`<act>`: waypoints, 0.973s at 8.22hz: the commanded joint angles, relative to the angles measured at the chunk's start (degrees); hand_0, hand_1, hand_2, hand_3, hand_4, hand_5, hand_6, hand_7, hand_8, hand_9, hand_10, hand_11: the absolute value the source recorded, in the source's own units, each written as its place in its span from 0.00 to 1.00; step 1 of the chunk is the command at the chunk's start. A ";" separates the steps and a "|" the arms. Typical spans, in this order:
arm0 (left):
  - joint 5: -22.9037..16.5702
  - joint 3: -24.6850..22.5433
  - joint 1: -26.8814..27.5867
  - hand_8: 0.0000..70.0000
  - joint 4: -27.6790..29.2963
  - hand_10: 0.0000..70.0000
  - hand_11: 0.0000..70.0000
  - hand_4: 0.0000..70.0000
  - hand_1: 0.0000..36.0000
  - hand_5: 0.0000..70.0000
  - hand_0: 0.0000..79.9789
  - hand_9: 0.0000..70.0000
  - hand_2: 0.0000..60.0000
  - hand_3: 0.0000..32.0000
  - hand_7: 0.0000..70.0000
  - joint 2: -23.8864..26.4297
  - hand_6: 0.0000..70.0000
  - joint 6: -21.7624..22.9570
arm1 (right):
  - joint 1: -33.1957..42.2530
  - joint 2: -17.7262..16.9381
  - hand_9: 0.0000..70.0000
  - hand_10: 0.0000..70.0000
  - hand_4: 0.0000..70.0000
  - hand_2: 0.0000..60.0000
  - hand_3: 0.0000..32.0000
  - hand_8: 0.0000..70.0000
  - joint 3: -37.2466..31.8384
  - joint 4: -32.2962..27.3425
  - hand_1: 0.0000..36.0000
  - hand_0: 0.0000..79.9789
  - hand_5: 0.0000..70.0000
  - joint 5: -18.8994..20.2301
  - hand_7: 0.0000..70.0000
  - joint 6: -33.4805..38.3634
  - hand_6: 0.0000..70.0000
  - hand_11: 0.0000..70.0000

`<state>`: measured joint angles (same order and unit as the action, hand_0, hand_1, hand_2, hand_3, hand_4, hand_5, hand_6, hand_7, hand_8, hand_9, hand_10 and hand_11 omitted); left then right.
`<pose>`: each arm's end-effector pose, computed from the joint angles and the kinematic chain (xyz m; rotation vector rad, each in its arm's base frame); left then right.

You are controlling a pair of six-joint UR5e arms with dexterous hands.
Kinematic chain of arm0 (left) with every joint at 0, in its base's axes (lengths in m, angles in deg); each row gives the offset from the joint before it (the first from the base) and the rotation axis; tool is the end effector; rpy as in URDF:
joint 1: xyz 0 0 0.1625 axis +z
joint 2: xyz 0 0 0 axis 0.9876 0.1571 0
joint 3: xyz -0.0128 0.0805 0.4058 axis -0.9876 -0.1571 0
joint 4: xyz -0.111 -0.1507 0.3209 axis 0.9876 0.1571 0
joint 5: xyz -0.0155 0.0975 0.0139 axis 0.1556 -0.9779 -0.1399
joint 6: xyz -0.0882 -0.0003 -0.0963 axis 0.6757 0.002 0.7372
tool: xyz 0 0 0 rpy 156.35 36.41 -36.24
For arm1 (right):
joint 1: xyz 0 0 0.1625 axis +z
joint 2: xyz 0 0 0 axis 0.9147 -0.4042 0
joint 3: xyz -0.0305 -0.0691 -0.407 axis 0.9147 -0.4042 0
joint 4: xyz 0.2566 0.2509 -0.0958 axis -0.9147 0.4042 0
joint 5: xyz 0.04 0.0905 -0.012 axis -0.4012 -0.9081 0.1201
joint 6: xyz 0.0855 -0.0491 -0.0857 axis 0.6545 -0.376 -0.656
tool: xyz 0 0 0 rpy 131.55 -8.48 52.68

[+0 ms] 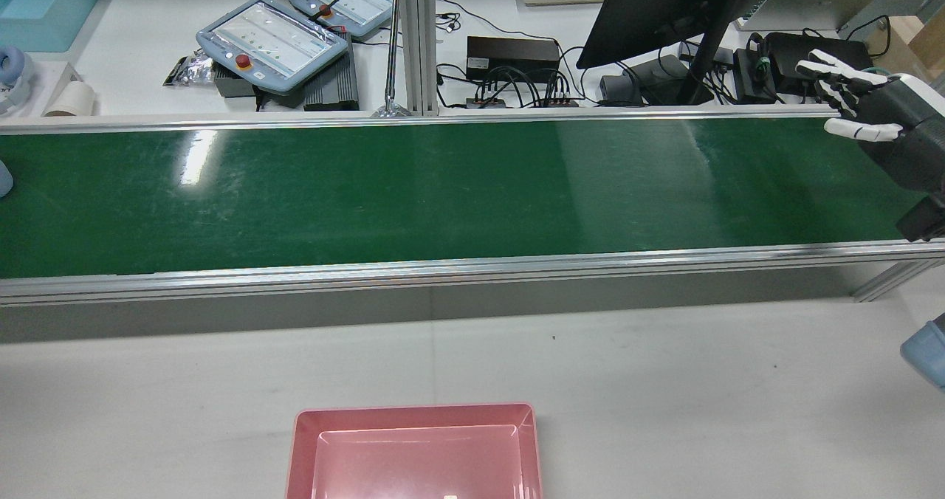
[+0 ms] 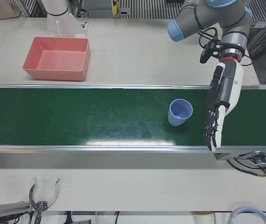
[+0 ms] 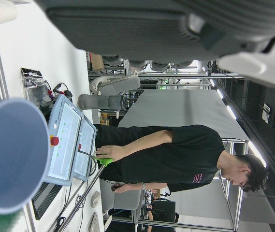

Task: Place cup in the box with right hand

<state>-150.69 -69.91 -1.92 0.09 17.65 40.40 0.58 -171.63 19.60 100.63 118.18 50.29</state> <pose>-0.0411 -0.5173 0.5428 -0.3457 2.1325 -1.9273 -0.0345 -0.4933 0.5795 0.1348 -2.2013 1.7952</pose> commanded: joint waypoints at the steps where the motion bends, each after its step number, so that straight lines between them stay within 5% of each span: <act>1: 0.00 -0.01 0.00 0.00 -0.02 0.00 0.00 0.00 0.00 0.00 0.00 0.00 0.00 0.00 0.00 0.03 0.00 0.00 | -0.21 0.03 0.07 0.03 0.13 0.25 0.07 0.01 -0.10 0.00 0.32 0.57 0.05 0.00 0.17 -0.05 0.04 0.06; 2: 0.00 -0.01 0.00 0.00 -0.02 0.00 0.00 0.00 0.00 0.00 0.00 0.00 0.00 0.00 0.00 0.03 0.00 0.00 | -0.21 0.12 0.06 0.03 0.10 0.29 0.10 0.01 -0.01 0.00 0.40 0.59 0.06 0.00 0.17 -0.49 0.04 0.07; 4: 0.00 -0.01 0.00 0.00 -0.02 0.00 0.00 0.00 0.00 0.00 0.00 0.00 0.00 0.00 0.00 0.03 0.00 0.00 | -0.29 0.12 0.06 0.03 0.11 0.22 0.12 0.01 -0.10 0.00 0.39 0.60 0.07 0.00 0.17 -0.93 0.04 0.07; 6: 0.00 0.08 0.00 0.00 0.07 0.00 0.00 0.00 0.00 0.00 0.00 0.00 0.00 0.00 0.00 0.03 0.00 0.00 | -0.73 0.21 0.07 0.04 0.07 0.30 0.13 0.02 -0.19 -0.09 0.44 0.60 0.07 -0.09 0.16 -1.10 0.04 0.08; 7: 0.00 0.08 0.00 0.00 0.07 0.00 0.00 0.00 0.00 0.00 0.00 0.00 0.00 0.00 0.00 0.03 0.00 0.00 | -0.74 0.21 0.07 0.04 0.10 0.09 0.15 0.02 -0.10 -0.09 0.37 0.62 0.07 -0.18 0.15 -1.54 0.04 0.08; 8: 0.00 0.08 0.00 0.00 0.07 0.00 0.00 0.00 0.00 0.00 0.00 0.00 0.00 0.00 0.00 0.03 0.00 0.00 | -0.74 0.21 0.06 0.03 0.07 0.16 0.12 0.02 -0.19 -0.17 0.39 0.61 0.07 -0.18 0.13 -1.81 0.04 0.07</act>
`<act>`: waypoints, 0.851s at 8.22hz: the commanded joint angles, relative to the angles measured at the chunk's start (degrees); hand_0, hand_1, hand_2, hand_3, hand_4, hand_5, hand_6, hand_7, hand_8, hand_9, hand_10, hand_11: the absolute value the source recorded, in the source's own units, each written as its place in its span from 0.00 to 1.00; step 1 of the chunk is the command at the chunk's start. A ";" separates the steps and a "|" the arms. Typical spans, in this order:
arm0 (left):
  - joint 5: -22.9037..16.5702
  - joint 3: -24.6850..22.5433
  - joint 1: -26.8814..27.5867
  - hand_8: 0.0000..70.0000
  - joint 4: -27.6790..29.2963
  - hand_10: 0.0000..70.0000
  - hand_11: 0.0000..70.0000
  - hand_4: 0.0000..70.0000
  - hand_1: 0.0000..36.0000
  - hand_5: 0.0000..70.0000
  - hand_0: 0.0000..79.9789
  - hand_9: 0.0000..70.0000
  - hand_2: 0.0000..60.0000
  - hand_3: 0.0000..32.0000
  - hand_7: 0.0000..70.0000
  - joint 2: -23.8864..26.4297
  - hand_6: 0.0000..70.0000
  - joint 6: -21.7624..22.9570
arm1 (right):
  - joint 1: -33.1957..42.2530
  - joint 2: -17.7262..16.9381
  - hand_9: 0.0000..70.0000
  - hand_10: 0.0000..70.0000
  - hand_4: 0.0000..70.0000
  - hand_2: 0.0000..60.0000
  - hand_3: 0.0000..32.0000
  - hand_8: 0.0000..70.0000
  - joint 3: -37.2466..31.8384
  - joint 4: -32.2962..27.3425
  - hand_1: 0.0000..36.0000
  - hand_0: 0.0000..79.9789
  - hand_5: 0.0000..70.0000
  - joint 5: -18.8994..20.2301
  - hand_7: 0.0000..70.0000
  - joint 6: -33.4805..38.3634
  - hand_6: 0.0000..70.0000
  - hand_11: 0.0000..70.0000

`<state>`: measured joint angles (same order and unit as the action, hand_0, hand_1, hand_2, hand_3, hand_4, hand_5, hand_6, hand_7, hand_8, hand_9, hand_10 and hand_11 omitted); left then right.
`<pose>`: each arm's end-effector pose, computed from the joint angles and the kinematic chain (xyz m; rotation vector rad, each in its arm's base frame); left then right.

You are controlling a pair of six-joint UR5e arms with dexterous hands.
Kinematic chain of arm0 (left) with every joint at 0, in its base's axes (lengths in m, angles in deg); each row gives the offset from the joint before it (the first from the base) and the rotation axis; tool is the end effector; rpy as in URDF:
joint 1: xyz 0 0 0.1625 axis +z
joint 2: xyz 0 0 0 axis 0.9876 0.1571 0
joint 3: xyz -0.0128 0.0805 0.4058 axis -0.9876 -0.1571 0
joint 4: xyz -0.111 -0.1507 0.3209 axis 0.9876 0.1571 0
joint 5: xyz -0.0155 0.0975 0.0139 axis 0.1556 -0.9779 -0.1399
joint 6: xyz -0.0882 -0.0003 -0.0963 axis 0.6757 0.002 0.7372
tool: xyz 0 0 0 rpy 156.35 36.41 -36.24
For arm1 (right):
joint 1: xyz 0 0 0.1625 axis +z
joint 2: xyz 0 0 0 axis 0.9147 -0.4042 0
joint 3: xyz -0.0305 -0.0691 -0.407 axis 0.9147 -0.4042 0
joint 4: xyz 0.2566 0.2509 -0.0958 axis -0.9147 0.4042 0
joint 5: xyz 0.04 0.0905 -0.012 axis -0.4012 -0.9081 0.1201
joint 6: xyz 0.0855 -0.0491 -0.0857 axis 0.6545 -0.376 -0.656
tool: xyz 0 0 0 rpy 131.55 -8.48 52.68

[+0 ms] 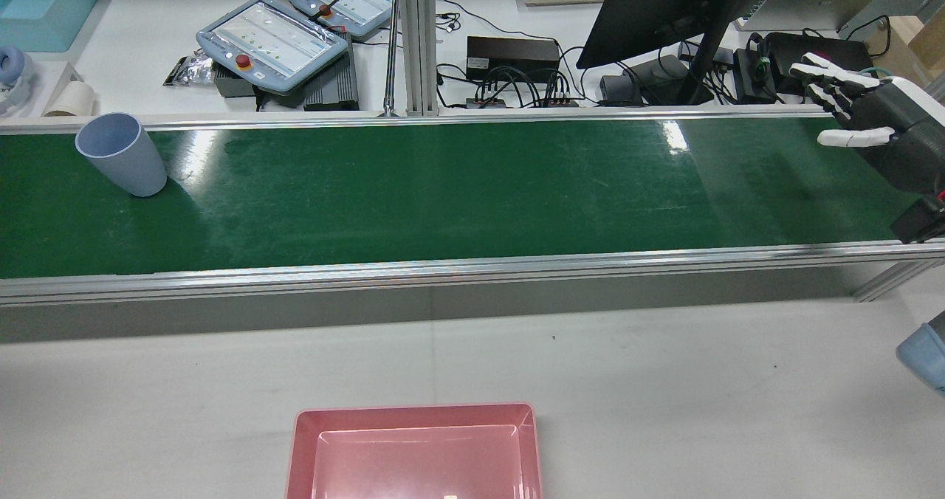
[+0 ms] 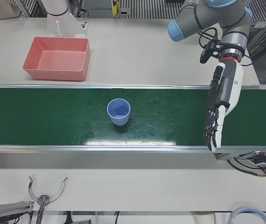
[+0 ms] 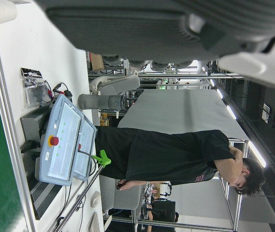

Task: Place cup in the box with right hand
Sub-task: 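Move the open right hand along the belt toward the approaching blue cup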

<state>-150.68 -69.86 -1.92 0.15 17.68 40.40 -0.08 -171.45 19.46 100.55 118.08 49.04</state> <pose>-0.0411 -0.5176 0.5428 -0.3455 2.1333 -1.9267 -0.0405 -0.4942 0.5790 0.1466 -2.1908 1.7770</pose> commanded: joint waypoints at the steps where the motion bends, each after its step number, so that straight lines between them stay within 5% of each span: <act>1: 0.00 0.03 0.00 0.00 0.01 0.00 0.00 0.00 0.00 0.00 0.00 0.00 0.00 0.00 0.00 0.00 0.00 0.00 | -0.16 0.03 0.06 0.03 0.09 0.05 0.12 0.02 -0.05 -0.01 0.36 0.63 0.07 -0.08 0.13 -1.08 0.04 0.07; 2: 0.00 -0.06 0.00 0.00 -0.08 0.00 0.00 0.00 0.00 0.00 0.00 0.00 0.00 0.00 0.00 0.00 0.00 0.00 | -0.07 0.46 0.05 0.03 0.07 0.22 0.16 0.01 -0.13 -0.01 0.45 0.61 0.07 -0.08 0.13 -1.60 0.04 0.07; 3: 0.00 -0.06 0.00 0.00 -0.08 0.00 0.00 0.00 0.00 0.00 0.00 0.00 0.00 0.00 0.00 0.00 0.00 0.00 | -0.07 1.08 0.05 0.03 0.11 0.06 0.17 0.01 -0.13 -0.01 0.39 0.63 0.08 -0.08 0.14 -1.78 0.04 0.07; 4: 0.00 -0.06 0.00 0.00 -0.08 0.00 0.00 0.00 0.00 0.00 0.00 0.00 0.00 0.00 0.00 0.00 0.00 0.00 | -0.16 1.34 0.05 0.03 0.09 0.17 0.16 0.00 -0.13 -0.01 0.43 0.62 0.07 -0.08 0.15 -2.31 0.04 0.07; 5: 0.00 -0.06 0.00 0.00 0.01 0.00 0.00 0.00 0.00 0.00 0.00 0.00 0.00 0.00 0.00 0.00 0.00 0.00 | -0.16 2.13 0.05 0.03 0.10 0.17 0.13 0.00 -0.22 -0.01 0.44 0.62 0.07 -0.16 0.15 -3.01 0.04 0.08; 6: 0.00 -0.06 0.00 0.00 -0.08 0.00 0.00 0.00 0.00 0.00 0.00 0.00 0.00 0.00 0.00 0.00 0.00 0.00 | -0.25 2.66 0.05 0.03 0.13 0.06 0.11 0.00 -0.40 0.08 0.39 0.63 0.07 -0.16 0.16 -3.36 0.04 0.08; 7: 0.00 -0.15 0.00 0.00 -0.08 0.00 0.00 0.00 0.00 0.00 0.00 0.00 0.00 0.00 0.00 0.00 0.00 0.00 | -0.25 3.62 0.05 0.03 0.09 0.24 0.11 0.00 -1.88 0.08 0.47 0.62 0.07 -0.16 0.16 -3.54 0.04 0.07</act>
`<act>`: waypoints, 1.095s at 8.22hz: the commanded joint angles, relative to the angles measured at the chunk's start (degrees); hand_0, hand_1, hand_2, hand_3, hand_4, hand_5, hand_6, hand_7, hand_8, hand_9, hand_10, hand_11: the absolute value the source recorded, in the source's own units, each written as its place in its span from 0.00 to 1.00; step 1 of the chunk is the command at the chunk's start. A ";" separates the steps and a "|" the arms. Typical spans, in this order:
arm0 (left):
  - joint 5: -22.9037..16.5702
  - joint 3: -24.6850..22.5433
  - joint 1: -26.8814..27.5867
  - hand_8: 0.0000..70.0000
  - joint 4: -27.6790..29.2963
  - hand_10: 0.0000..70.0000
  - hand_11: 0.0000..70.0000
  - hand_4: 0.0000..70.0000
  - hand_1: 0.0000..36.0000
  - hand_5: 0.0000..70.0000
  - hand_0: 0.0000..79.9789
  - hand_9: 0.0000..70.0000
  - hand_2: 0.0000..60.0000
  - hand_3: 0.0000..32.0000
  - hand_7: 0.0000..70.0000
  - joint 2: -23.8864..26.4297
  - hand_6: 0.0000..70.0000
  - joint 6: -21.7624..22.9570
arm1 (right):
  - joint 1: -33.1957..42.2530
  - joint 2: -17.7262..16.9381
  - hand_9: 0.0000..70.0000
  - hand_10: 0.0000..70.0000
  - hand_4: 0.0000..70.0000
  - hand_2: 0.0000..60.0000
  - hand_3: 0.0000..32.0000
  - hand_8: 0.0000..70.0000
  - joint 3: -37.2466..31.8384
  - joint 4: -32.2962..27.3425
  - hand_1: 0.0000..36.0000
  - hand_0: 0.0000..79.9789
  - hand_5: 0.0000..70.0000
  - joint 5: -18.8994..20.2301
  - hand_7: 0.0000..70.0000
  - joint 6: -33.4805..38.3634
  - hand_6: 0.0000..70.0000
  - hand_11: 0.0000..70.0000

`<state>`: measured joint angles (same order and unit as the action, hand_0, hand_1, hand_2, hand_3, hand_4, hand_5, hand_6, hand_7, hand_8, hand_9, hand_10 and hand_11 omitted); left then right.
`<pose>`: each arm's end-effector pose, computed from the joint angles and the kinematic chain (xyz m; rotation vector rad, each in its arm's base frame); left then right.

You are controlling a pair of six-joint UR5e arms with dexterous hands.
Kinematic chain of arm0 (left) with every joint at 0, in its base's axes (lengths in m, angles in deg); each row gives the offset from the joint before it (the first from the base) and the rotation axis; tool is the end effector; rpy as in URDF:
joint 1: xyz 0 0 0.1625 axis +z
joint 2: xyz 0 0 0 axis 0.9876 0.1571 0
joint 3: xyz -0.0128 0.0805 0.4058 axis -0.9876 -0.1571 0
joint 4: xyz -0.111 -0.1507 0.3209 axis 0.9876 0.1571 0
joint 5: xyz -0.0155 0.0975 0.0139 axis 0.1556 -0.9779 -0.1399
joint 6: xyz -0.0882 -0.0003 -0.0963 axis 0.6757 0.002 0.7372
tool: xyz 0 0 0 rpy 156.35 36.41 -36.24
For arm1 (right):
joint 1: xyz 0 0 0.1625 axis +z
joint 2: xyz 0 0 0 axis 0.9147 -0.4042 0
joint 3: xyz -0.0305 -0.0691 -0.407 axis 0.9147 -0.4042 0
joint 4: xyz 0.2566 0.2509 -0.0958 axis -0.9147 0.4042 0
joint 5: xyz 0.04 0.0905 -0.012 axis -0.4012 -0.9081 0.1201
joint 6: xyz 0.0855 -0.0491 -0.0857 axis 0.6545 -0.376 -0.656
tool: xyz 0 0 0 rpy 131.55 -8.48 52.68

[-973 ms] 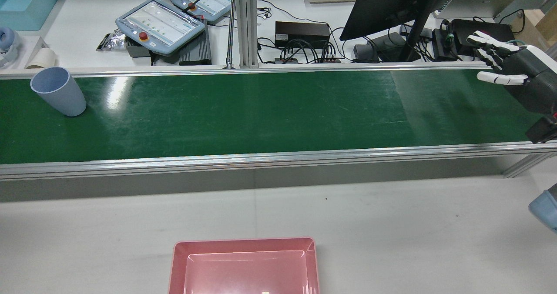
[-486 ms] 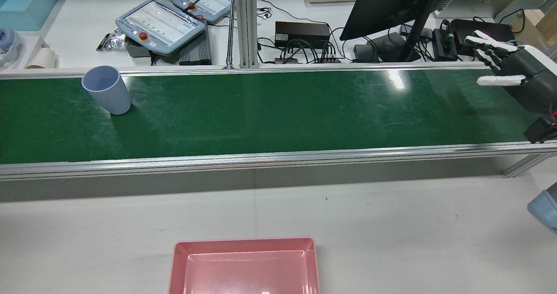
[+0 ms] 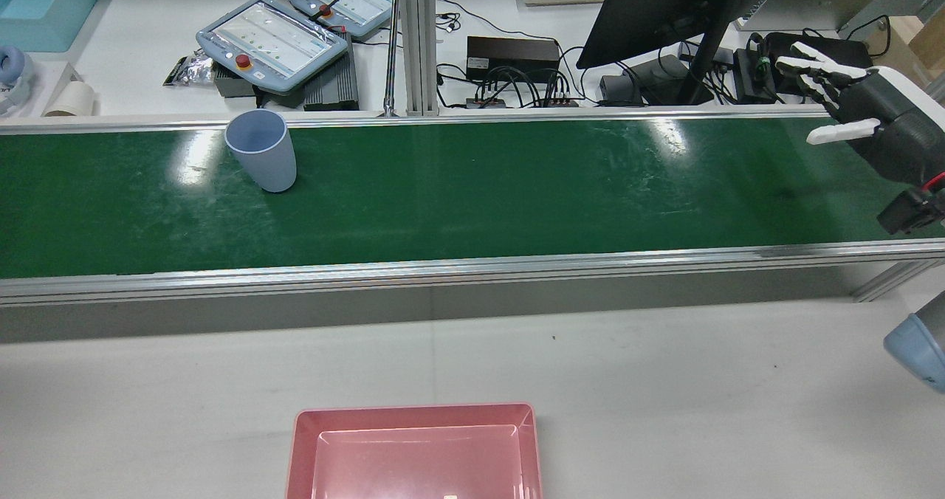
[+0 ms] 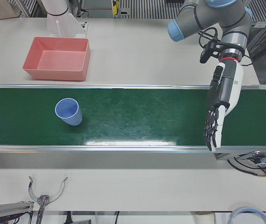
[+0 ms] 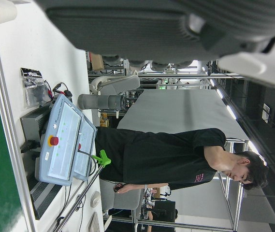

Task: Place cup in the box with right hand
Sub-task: 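Move the open right hand along the belt toward the approaching blue cup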

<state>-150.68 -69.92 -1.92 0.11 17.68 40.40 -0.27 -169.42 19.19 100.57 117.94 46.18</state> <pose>-0.0411 -0.5176 0.5424 -0.3455 2.1337 -1.9263 -0.0478 -0.5074 0.5645 0.1947 -2.2018 1.7265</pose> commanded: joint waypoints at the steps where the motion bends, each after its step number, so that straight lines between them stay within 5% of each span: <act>1: 0.00 0.00 0.00 0.00 -0.03 0.00 0.00 0.00 0.00 0.00 0.00 0.00 0.00 0.00 0.00 0.00 0.00 0.00 | -0.41 1.77 0.05 0.03 0.14 0.00 0.13 0.00 -2.75 -0.03 0.36 0.64 0.07 0.06 0.16 -0.77 0.04 0.07; 2: 0.00 0.00 0.00 0.00 -0.03 0.00 0.00 0.00 0.00 0.00 0.00 0.00 0.00 0.00 0.00 0.00 0.00 0.00 | -0.76 1.86 0.05 0.03 0.11 0.12 0.13 0.01 -2.94 -0.03 0.41 0.62 0.07 0.06 0.15 -0.77 0.04 0.07; 3: 0.00 -0.09 0.00 0.00 -0.03 0.00 0.00 0.00 0.00 0.00 0.00 0.00 0.00 0.00 0.00 0.00 0.00 0.00 | -1.03 1.86 0.06 0.03 0.13 0.14 0.09 0.01 -2.94 -0.03 0.41 0.62 0.07 0.06 0.17 -0.77 0.04 0.08; 4: 0.00 -0.09 0.00 0.00 -0.03 0.00 0.00 0.00 0.00 0.00 0.00 0.00 0.00 0.00 0.00 0.00 0.00 0.00 | -1.12 2.21 0.06 0.03 0.18 0.02 0.07 0.01 -2.94 0.06 0.36 0.63 0.07 0.06 0.18 -0.69 0.05 0.07; 6: 0.00 -0.09 0.00 0.00 -0.03 0.00 0.00 0.00 0.00 0.00 0.00 0.00 0.00 0.00 0.00 0.00 0.00 0.00 | -1.90 2.57 0.06 0.03 0.16 0.16 0.06 0.01 -2.94 0.06 0.42 0.62 0.07 0.06 0.19 -0.69 0.05 0.07; 7: 0.00 0.00 0.00 0.00 -0.03 0.00 0.00 0.00 0.00 0.00 0.00 0.00 0.00 0.00 0.00 0.00 0.00 0.00 | -1.99 2.57 0.06 0.03 0.19 0.03 0.06 0.01 -2.94 0.06 0.37 0.63 0.07 0.06 0.19 -0.69 0.05 0.07; 8: 0.00 -0.09 0.00 0.00 -0.03 0.00 0.00 0.00 0.00 0.00 0.00 0.00 0.00 0.00 0.00 0.00 0.00 0.00 | -2.08 2.57 0.06 0.03 0.16 0.16 0.05 0.01 -2.94 0.06 0.42 0.62 0.07 0.06 0.19 -0.69 0.05 0.07; 9: 0.00 0.00 0.00 0.00 -0.03 0.00 0.00 0.00 0.00 0.00 0.00 0.00 0.00 0.00 0.00 0.00 0.00 0.00 | -2.26 2.57 0.06 0.03 0.19 0.04 0.05 0.01 -2.94 0.06 0.37 0.63 0.07 0.06 0.19 -0.69 0.05 0.07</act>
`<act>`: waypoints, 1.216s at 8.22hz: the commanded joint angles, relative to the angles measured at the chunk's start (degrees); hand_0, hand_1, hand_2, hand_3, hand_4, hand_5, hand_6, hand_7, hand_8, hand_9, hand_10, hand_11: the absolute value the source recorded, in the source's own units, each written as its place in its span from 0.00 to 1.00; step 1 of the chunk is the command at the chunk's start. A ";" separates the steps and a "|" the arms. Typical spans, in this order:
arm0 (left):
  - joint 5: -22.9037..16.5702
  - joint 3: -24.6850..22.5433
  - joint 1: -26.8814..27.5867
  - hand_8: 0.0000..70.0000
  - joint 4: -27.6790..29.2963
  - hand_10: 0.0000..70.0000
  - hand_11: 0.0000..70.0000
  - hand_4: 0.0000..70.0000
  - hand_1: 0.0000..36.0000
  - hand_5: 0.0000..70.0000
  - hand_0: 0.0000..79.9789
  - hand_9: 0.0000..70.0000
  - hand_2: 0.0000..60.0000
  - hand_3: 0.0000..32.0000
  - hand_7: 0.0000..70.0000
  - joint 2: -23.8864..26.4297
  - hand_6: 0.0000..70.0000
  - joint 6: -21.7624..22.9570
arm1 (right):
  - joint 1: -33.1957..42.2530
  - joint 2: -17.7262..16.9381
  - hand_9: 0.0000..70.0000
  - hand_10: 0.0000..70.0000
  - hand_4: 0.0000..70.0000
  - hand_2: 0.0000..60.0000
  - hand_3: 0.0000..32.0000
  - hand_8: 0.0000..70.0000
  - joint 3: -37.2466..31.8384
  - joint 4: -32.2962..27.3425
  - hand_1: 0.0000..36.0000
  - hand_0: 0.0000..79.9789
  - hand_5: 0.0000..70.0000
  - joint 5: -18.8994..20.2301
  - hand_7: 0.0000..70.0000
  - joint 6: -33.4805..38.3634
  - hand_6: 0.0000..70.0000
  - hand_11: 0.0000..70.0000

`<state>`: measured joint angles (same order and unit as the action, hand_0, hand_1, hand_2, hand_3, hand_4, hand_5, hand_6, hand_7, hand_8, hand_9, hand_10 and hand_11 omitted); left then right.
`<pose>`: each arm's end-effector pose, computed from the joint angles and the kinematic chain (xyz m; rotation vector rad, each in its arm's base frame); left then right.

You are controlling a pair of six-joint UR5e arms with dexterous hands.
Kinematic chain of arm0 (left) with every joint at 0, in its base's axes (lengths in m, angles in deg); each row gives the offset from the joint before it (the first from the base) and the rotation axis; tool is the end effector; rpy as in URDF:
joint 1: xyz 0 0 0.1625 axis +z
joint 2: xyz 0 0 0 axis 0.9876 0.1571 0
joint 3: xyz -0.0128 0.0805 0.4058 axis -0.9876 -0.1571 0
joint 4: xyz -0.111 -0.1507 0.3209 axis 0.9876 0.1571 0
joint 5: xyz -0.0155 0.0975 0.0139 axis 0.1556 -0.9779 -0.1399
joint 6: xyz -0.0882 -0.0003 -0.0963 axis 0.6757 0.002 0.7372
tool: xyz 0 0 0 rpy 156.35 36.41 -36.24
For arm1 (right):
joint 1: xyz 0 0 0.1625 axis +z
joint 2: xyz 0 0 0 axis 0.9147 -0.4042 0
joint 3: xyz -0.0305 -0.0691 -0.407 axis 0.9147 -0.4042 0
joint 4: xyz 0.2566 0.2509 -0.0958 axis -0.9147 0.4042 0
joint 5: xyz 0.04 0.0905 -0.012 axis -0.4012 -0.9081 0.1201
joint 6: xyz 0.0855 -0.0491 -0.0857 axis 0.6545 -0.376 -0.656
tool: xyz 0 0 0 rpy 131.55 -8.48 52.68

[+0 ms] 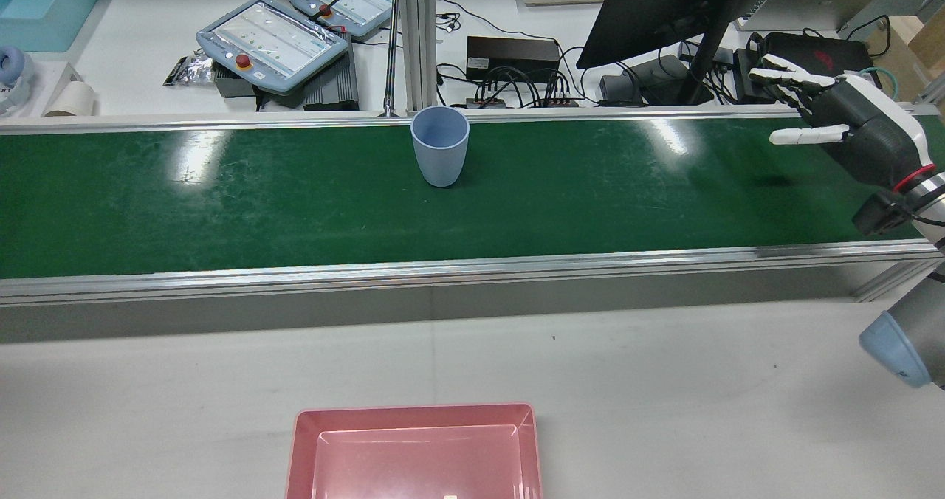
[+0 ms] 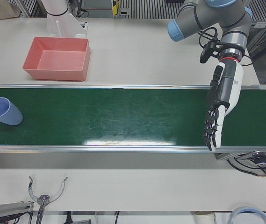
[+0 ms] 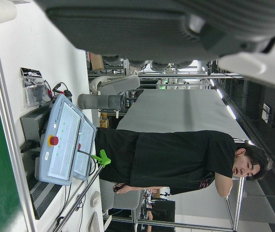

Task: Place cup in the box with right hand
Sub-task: 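Move the open right hand along the belt toward the approaching blue cup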

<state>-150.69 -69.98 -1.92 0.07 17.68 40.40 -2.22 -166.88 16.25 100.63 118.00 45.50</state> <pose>-0.0411 -0.5175 0.5420 -0.3456 2.1339 -1.9258 -0.0732 -0.5219 0.5676 0.1690 -2.1778 1.7075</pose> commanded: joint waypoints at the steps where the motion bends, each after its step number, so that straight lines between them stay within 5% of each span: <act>1: 0.00 0.06 0.00 0.00 0.00 0.00 0.00 0.00 0.00 0.00 0.00 0.00 0.00 0.00 0.00 0.00 0.00 0.00 | -0.49 0.03 0.06 0.03 0.20 0.05 0.05 0.01 0.00 0.09 0.37 0.63 0.07 0.00 0.19 -0.09 0.05 0.07; 2: 0.00 -0.03 0.00 0.00 0.00 0.00 0.00 0.00 0.00 0.00 0.00 0.00 0.00 0.00 0.00 0.00 0.00 0.00 | -0.75 -0.06 0.06 0.03 0.14 0.23 0.05 0.01 0.00 0.09 0.44 0.62 0.07 -0.09 0.19 -0.17 0.05 0.07; 4: 0.00 0.06 0.00 0.00 0.00 0.00 0.00 0.00 0.00 0.00 0.00 0.00 0.00 0.00 0.00 0.00 0.00 0.00 | -0.84 -0.06 0.07 0.03 0.18 0.11 0.04 0.01 0.00 0.09 0.39 0.63 0.07 -0.09 0.19 -0.44 0.05 0.07; 5: 0.00 0.06 0.00 0.00 0.00 0.00 0.00 0.00 0.00 0.00 0.00 0.00 0.00 0.00 0.00 0.00 0.00 0.00 | -1.01 -0.06 0.07 0.03 0.13 0.29 0.04 0.01 -0.09 0.09 0.47 0.61 0.07 -0.09 0.19 -0.44 0.05 0.07; 7: 0.00 -0.03 0.00 0.00 0.00 0.00 0.00 0.00 0.00 0.00 0.00 0.00 0.00 0.00 0.00 0.00 0.00 0.00 | -1.71 0.03 0.07 0.03 0.19 0.11 0.04 0.02 -0.09 0.09 0.39 0.63 0.07 -0.18 0.20 -0.70 0.05 0.07; 8: 0.00 -0.03 0.00 0.00 0.00 0.00 0.00 0.00 0.00 0.00 0.00 0.00 0.00 0.00 0.00 0.00 0.00 0.00 | -2.07 0.03 0.07 0.03 0.12 0.35 0.05 0.01 -0.09 0.09 0.49 0.61 0.07 -0.18 0.19 -0.70 0.05 0.07; 10: 0.00 0.06 0.00 0.00 0.00 0.00 0.00 0.00 0.00 0.00 0.00 0.00 0.00 0.00 0.00 0.00 0.00 0.00 | -2.51 0.03 0.07 0.03 0.20 0.05 0.05 0.01 -0.09 0.09 0.37 0.63 0.07 -0.18 0.19 -1.23 0.05 0.07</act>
<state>-150.69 -70.00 -1.92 0.07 17.68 40.40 -4.13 -166.86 16.17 100.72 117.84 44.73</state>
